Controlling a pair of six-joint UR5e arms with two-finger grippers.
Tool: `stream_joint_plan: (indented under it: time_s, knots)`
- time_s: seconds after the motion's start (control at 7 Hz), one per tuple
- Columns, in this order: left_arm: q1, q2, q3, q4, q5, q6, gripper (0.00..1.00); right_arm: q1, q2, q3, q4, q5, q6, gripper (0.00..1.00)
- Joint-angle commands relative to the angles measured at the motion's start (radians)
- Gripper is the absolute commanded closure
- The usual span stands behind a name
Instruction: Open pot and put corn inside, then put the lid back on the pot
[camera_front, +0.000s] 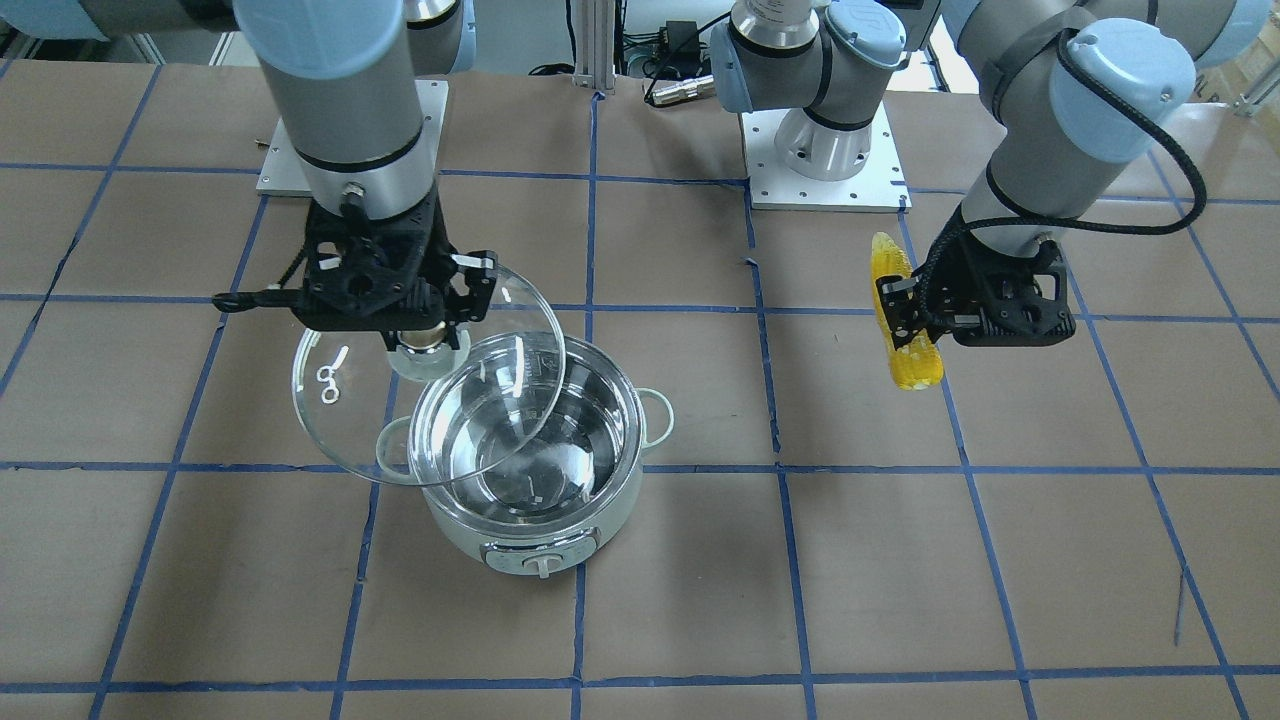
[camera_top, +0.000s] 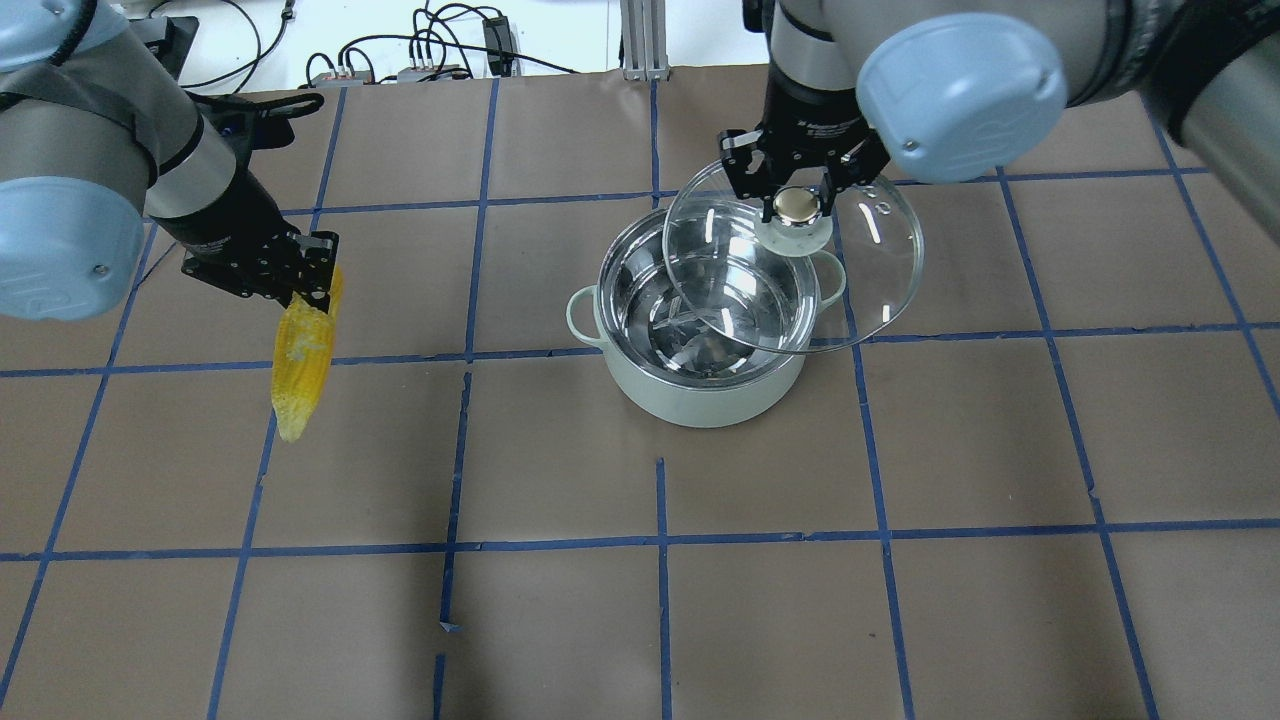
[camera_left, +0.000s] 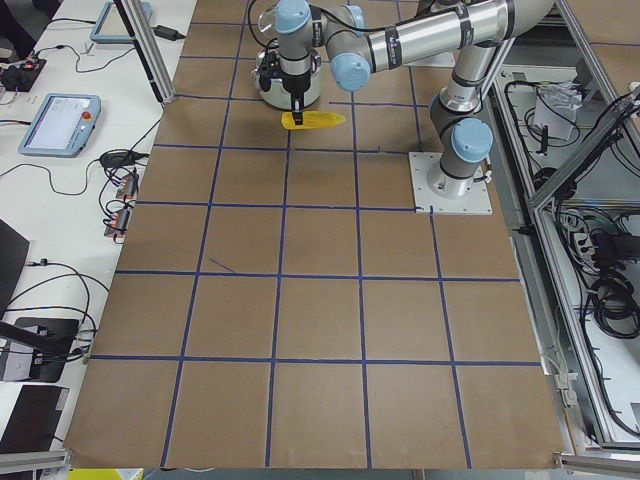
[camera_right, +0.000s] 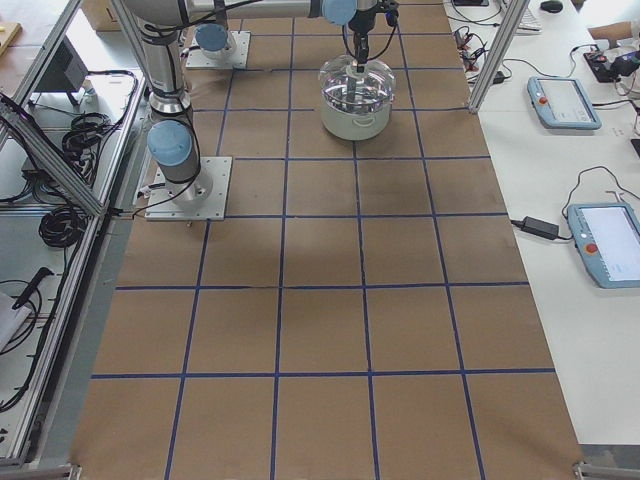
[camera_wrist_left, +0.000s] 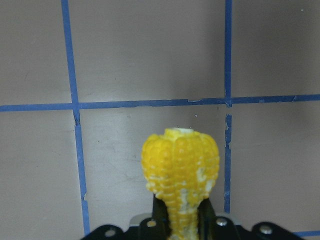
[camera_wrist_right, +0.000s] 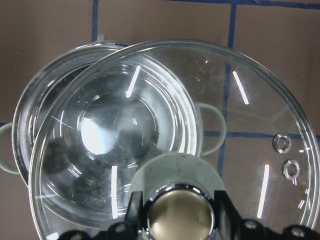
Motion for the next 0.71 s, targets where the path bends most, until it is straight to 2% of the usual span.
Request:
stream_joint_plan:
  time_s: [0.0,0.29,0.57]
  knots:
    - [-0.109,-0.021,0.042,-0.008,0.055,-0.160,0.86,-0.128,-0.087,-0.008,0.129,0.025,-0.123,0.62]
    - [-0.192,-0.029,0.091,-0.042,0.031,-0.260,0.86,-0.195,-0.156,0.002,0.206,0.028,-0.169,0.62]
    - [-0.280,-0.058,0.143,-0.040,-0.035,-0.358,0.86,-0.195,-0.193,0.007,0.260,0.030,-0.168,0.62]
